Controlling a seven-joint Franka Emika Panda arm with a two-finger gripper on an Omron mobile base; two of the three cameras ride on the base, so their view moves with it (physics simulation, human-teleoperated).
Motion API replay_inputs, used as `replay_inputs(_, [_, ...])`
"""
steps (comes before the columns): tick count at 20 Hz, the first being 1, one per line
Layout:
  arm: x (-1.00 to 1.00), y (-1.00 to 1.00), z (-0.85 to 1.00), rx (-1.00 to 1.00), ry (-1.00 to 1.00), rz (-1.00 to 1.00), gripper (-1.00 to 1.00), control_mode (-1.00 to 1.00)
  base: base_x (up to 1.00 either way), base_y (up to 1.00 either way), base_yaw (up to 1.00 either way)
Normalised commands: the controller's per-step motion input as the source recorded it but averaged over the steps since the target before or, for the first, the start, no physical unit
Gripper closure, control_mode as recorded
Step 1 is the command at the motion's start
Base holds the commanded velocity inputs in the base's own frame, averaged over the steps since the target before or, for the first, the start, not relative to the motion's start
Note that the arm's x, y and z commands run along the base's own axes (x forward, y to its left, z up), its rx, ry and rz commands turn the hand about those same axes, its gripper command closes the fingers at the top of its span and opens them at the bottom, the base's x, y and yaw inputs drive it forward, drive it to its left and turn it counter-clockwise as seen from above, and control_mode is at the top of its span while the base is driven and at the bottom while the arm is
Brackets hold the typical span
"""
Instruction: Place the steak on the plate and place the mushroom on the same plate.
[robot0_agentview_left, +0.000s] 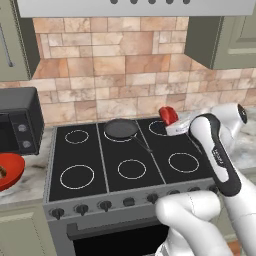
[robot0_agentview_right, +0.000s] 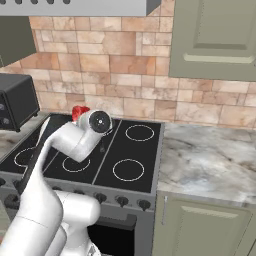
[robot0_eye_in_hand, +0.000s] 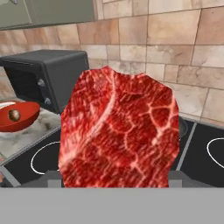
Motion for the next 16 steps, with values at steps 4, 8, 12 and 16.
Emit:
replay_inputs(4, [-0.53,0.0,0.03,0.0,-0.02,0.0,1.0,-1.0,0.0,0.0,0.0])
replay_inputs(8, [-0.36,0.0,0.0,0.0,0.0,0.0,1.0,-1.0,0.0,0.0,0.0])
replay_inputs(12, [-0.28,0.0,0.0,0.0,-0.01,0.0,1.0,-1.0,0.0,0.0,0.0])
replay_inputs(16, [0.0,0.0,0.0,0.0,0.0,0.0,1.0,1.0,0.0,0.0,0.0])
